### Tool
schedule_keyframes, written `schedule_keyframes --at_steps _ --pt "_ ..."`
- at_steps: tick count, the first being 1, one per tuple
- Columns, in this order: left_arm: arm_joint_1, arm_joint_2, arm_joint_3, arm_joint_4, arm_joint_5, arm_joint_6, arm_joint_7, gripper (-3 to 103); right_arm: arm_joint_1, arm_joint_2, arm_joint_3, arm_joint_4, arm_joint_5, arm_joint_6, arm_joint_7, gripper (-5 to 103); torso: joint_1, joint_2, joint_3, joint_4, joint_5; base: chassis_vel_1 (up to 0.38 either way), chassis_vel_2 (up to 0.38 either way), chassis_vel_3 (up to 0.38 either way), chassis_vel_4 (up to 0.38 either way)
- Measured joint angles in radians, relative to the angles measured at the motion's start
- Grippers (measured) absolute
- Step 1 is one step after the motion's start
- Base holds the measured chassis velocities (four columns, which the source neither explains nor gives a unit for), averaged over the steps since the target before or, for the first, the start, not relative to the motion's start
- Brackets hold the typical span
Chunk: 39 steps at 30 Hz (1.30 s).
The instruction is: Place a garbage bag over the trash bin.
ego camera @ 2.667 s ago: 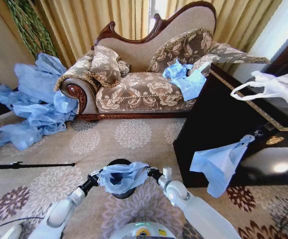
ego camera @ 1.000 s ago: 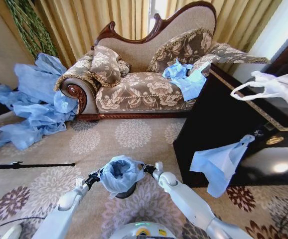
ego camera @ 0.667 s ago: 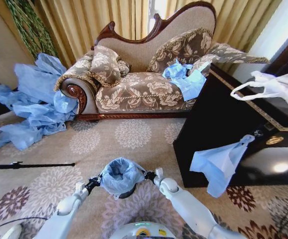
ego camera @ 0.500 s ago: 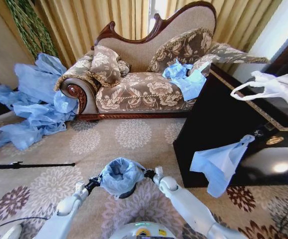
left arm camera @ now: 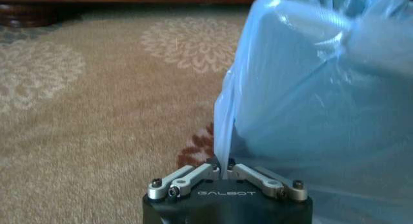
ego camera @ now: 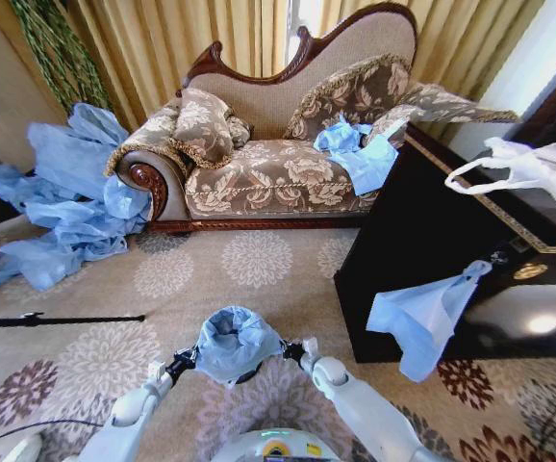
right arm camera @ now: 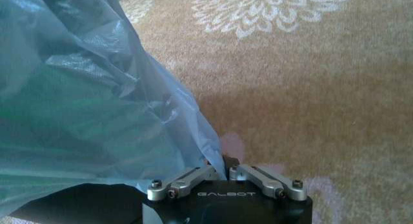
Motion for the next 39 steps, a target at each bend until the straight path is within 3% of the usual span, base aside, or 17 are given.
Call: schedule_keyframes --at_steps 4,11,23,25,28,29,31,33,34,36,38,39 --pt "-0.035 -0.030 -0.002 0.077 0.067 -0.052 -0.006 0 -0.005 0.039 0.017 -0.050 -0.019 0.048 0.000 0 0.000 0.000 0.000 0.0001 -0.0001 0.000 0.000 0.000 0.000" --pt "-0.061 -0.052 -0.006 0.134 0.111 -0.085 -0.025 0 -0.013 0.059 0.029 -0.074 -0.043 0.069 0.003 0 0.000 0.000 0.000 0.0001 -0.0001 0.000 0.000 0.000 0.000" --pt "-0.067 -0.067 -0.001 0.142 0.105 -0.081 -0.035 -2 -0.041 0.047 0.032 -0.031 -0.065 0.067 0.044 -2 0.000 0.000 0.000 0.0000 0.0000 0.000 0.000 0.000 0.000" --pt "-0.036 -0.061 -0.005 0.096 0.086 -0.081 -0.024 8 -0.066 0.024 0.026 0.026 -0.066 0.063 0.077 8 0.000 0.000 0.000 0.0001 0.0000 0.000 0.000 0.000 0.000" --pt "-0.019 -0.054 -0.011 0.067 0.076 -0.082 -0.013 14 -0.082 0.005 0.022 0.067 -0.060 0.058 0.093 14 0.000 0.000 0.000 0.0001 0.0001 0.000 0.000 0.000 0.000" --pt "0.004 -0.046 -0.023 0.030 0.061 -0.091 -0.002 24 -0.098 -0.020 0.017 0.121 -0.044 0.048 0.111 25 0.000 0.000 0.000 0.0002 0.0004 0.000 0.000 0.000 0.000" --pt "0.017 -0.042 -0.031 0.009 0.050 -0.102 0.007 30 -0.110 -0.038 0.015 0.159 -0.032 0.041 0.123 25 0.000 0.000 0.000 0.0004 0.0004 0.000 0.000 0.000 0.000" --pt "0.041 -0.036 -0.041 -0.041 0.030 -0.124 0.023 41 -0.127 -0.064 0.017 0.213 -0.023 0.037 0.137 41 0.000 0.000 0.000 0.0000 0.0000 0.000 0.000 0.000 0.000" --pt "0.041 -0.036 -0.041 -0.041 0.030 -0.124 0.023 41 -0.127 -0.064 0.017 0.213 -0.023 0.037 0.137 41 0.000 0.000 0.000 0.0000 0.0000 0.000 0.000 0.000 0.000" --pt "0.058 -0.028 -0.047 -0.076 0.017 -0.137 0.026 52 -0.140 -0.086 0.022 0.257 -0.022 0.036 0.149 51 0.000 0.000 0.000 0.0001 0.0001 0.000 0.000 0.000 0.000" --pt "0.061 -0.026 -0.049 -0.081 0.016 -0.140 0.028 52 -0.143 -0.091 0.023 0.267 -0.021 0.036 0.152 51 0.000 0.000 0.000 0.0001 0.0001 0.000 0.000 0.000 0.000" --pt "0.067 -0.023 -0.055 -0.095 0.016 -0.146 0.033 62 -0.151 -0.102 0.024 0.294 -0.018 0.036 0.163 57 0.000 0.000 0.000 0.0000 -0.0001 0.000 0.000 0.000 0.000"
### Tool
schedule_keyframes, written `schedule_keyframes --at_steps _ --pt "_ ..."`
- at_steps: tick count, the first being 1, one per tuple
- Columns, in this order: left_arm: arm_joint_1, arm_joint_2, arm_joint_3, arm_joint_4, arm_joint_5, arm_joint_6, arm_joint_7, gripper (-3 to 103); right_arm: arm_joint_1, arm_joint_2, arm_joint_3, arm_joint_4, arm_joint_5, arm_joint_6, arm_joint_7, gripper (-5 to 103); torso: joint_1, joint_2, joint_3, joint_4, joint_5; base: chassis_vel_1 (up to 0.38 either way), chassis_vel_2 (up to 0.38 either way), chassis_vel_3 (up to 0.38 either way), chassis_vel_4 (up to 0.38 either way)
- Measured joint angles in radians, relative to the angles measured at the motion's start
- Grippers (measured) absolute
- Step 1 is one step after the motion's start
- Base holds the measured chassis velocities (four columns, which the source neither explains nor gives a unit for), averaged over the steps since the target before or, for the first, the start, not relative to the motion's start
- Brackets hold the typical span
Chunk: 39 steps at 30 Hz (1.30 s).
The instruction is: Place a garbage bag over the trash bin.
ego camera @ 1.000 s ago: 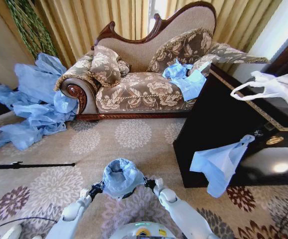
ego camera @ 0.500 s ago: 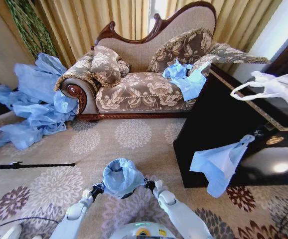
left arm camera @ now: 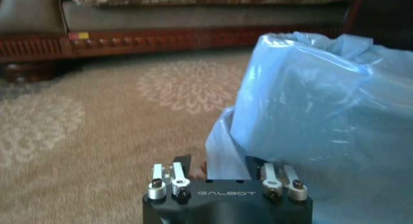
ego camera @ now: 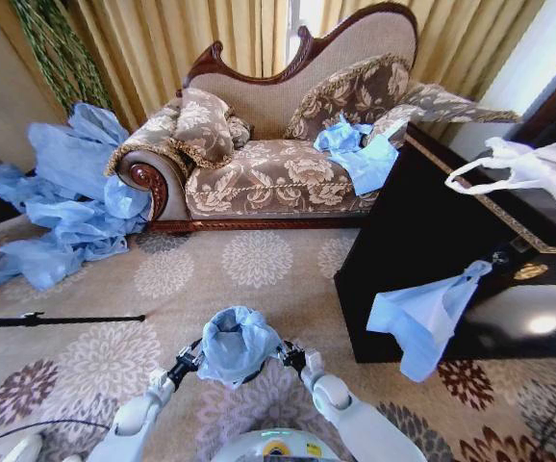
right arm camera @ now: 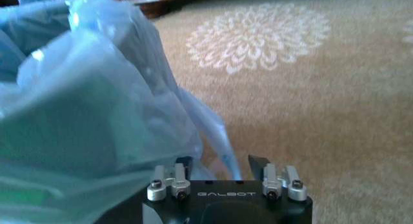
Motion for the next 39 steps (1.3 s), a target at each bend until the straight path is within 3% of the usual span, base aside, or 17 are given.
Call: schedule_keyframes --at_steps 5,6,11,26,28,33,37,39 --pt "0.010 0.003 -0.011 -0.007 -0.001 -0.012 0.001 74 -0.010 -0.017 -0.015 0.057 0.014 -0.002 0.024 79 0.000 0.000 0.000 0.0000 0.0001 0.000 0.000 0.000 0.000" --pt "0.017 0.006 -0.014 -0.007 -0.001 -0.018 0.001 84 -0.010 -0.020 -0.024 0.074 0.016 -0.004 0.033 84 0.000 0.000 0.000 0.0000 -0.0001 0.000 0.000 0.000 0.000" --pt "0.031 0.027 -0.023 -0.006 -0.028 -0.042 0.011 98 -0.011 -0.032 -0.027 0.102 0.036 -0.006 0.038 98 0.000 0.000 0.000 0.0001 0.0001 0.000 0.000 0.000 0.000" --pt "0.021 0.072 -0.042 0.018 -0.166 -0.112 0.070 100 -0.009 -0.086 -0.039 0.200 0.079 -0.022 0.082 100 0.000 0.000 0.000 0.0000 0.0001 0.000 0.000 0.000 0.000" --pt "0.028 0.081 -0.049 0.005 -0.206 -0.118 0.114 100 -0.014 -0.095 -0.040 0.222 0.090 -0.025 0.095 100 0.000 0.000 0.000 -0.0001 0.0000 0.000 0.000 0.000 0.000" --pt "0.051 0.088 -0.081 -0.005 -0.217 -0.119 0.199 100 -0.025 -0.102 -0.047 0.252 0.102 -0.030 0.111 100 0.000 0.000 0.000 0.0001 0.0001 0.000 0.000 0.000 0.000" --pt "0.073 0.107 -0.115 0.054 -0.218 -0.149 0.296 100 -0.040 -0.092 -0.049 0.256 0.102 -0.030 0.118 100 0.000 0.000 0.000 0.0001 0.0000 0.000 0.000 0.000 0.000" --pt "0.071 0.112 -0.116 0.072 -0.220 -0.157 0.308 100 -0.041 -0.089 -0.049 0.254 0.101 -0.030 0.118 100 0.000 0.000 0.000 0.0000 0.0000 0.000 0.000 0.000 0.000"
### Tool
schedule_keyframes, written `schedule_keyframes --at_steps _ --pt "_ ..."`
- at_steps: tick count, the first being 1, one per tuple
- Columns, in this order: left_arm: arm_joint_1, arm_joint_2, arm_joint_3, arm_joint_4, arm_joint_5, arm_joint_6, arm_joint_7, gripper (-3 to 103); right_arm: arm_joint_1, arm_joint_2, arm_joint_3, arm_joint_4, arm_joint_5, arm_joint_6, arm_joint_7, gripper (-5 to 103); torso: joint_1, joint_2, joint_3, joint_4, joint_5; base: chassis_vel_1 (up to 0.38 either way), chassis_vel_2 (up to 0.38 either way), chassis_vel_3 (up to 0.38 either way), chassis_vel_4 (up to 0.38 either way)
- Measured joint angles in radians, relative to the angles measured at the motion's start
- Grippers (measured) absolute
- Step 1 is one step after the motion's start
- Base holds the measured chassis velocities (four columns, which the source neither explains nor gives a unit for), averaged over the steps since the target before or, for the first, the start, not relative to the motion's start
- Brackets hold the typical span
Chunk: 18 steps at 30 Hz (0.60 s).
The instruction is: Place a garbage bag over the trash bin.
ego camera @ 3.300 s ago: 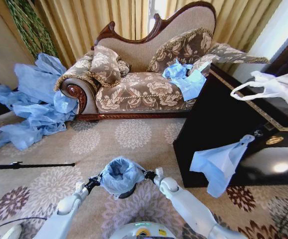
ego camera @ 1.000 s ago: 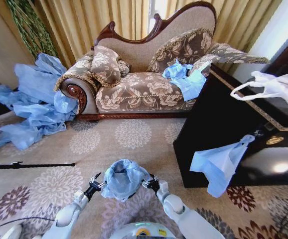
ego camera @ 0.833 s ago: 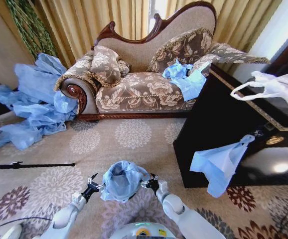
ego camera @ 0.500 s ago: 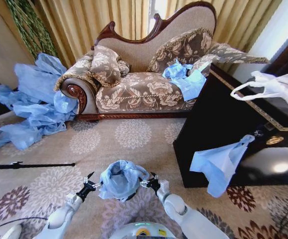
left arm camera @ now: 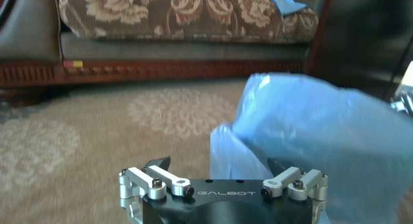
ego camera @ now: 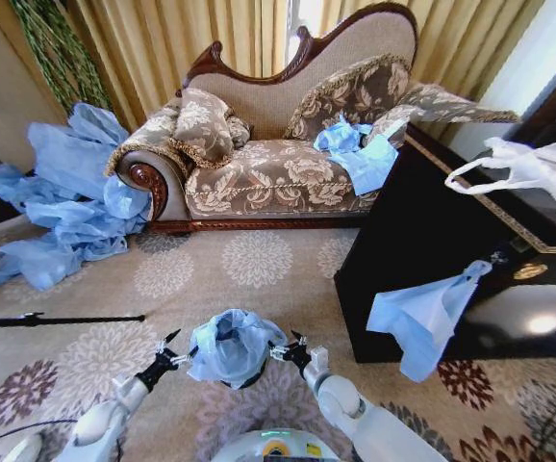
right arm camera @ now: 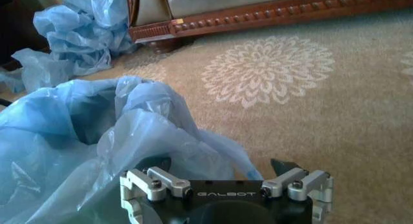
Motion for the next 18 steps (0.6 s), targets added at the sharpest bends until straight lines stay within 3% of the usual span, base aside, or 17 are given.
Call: schedule_keyframes --at_steps 4,6,9,18 --pt "-0.012 0.027 -0.009 0.078 -0.046 -0.045 0.074 100 -0.004 0.010 -0.006 -0.004 -0.003 0.001 0.006 100 0.000 0.000 0.000 0.0000 -0.0003 0.000 0.000 0.000 0.000" --pt "0.003 0.046 -0.013 0.069 -0.120 -0.041 0.129 100 -0.011 0.014 -0.007 0.006 -0.003 0.002 0.029 100 0.000 0.000 0.000 -0.0001 0.0000 0.000 0.000 0.000 0.000" --pt "0.028 0.061 -0.023 0.030 -0.164 -0.025 0.164 100 -0.026 0.011 -0.004 0.035 -0.002 0.004 0.046 100 0.000 0.000 0.000 0.0001 0.0002 0.000 0.000 0.000 0.000" --pt "0.072 0.096 -0.057 -0.046 -0.186 0.000 0.169 100 -0.099 -0.018 0.039 0.098 -0.015 0.007 0.056 100 0.000 0.000 0.000 0.0002 0.0003 0.000 0.000 0.000 0.000"
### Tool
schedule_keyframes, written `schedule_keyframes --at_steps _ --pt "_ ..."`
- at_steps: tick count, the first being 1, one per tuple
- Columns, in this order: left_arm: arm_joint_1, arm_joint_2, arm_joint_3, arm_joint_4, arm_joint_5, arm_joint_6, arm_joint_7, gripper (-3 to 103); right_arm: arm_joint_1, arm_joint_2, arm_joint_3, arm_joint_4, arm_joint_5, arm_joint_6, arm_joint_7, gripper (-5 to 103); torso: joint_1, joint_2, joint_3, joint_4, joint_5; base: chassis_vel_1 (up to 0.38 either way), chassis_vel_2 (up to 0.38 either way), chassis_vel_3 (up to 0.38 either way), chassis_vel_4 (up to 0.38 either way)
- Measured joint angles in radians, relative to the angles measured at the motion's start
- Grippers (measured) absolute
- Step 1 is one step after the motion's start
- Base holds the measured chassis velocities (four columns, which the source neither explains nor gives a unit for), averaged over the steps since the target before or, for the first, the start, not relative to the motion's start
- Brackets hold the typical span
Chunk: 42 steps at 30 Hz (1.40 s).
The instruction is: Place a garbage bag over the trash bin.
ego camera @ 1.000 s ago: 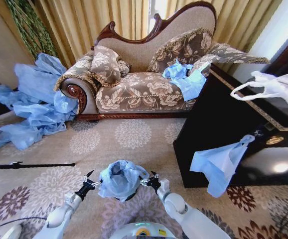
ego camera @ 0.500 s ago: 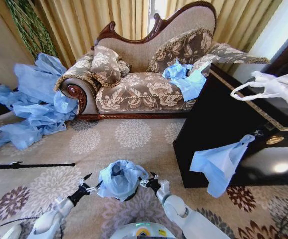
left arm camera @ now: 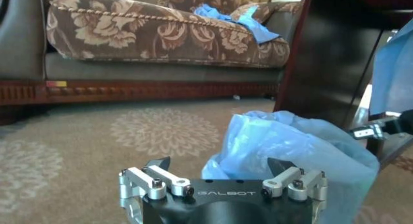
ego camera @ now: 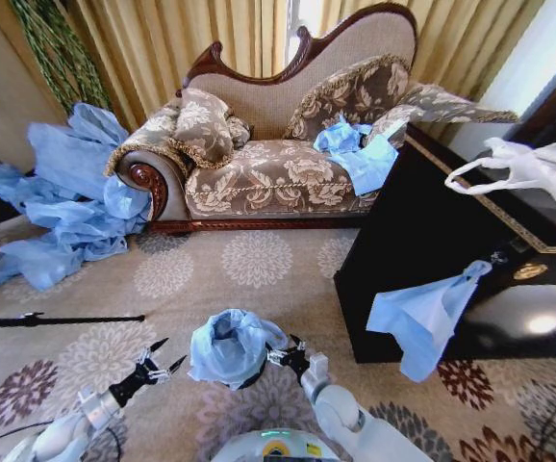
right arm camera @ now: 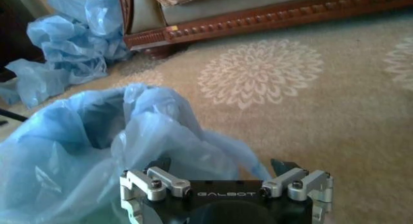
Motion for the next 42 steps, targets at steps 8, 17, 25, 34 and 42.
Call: schedule_keyframes --at_steps 8,17,25,34,42 --pt "-0.012 0.017 -0.002 -0.033 0.002 0.018 -0.023 100 -0.058 -0.013 0.046 -0.001 -0.031 0.018 -0.028 100 0.000 0.000 0.000 -0.0002 -0.0001 0.000 0.000 0.000 0.000" --pt "0.087 -0.003 -0.026 -0.299 -0.026 0.189 -0.208 100 -0.176 -0.030 0.156 0.129 -0.029 0.019 -0.027 100 0.000 0.000 0.000 0.0002 -0.0001 0.000 0.000 0.000 0.000" --pt "0.165 -0.019 0.008 -0.682 0.029 0.422 -0.590 101 -0.254 0.000 0.268 0.158 -0.041 0.032 -0.078 100 0.000 0.000 0.000 -0.0002 0.0002 0.000 0.000 0.000 0.000" --pt "0.043 -0.002 0.301 -0.836 0.154 0.816 -1.016 80 -0.223 0.017 0.276 0.148 -0.018 0.042 -0.079 100 0.000 0.000 0.000 -0.0010 -0.0005 0.000 0.000 0.000 0.000" --pt "-0.017 -0.018 0.378 -0.802 0.052 0.935 -1.236 59 -0.152 -0.023 0.199 0.123 0.028 0.034 -0.072 100 0.000 0.000 0.000 -0.0008 -0.0002 0.000 0.000 0.000 0.000"
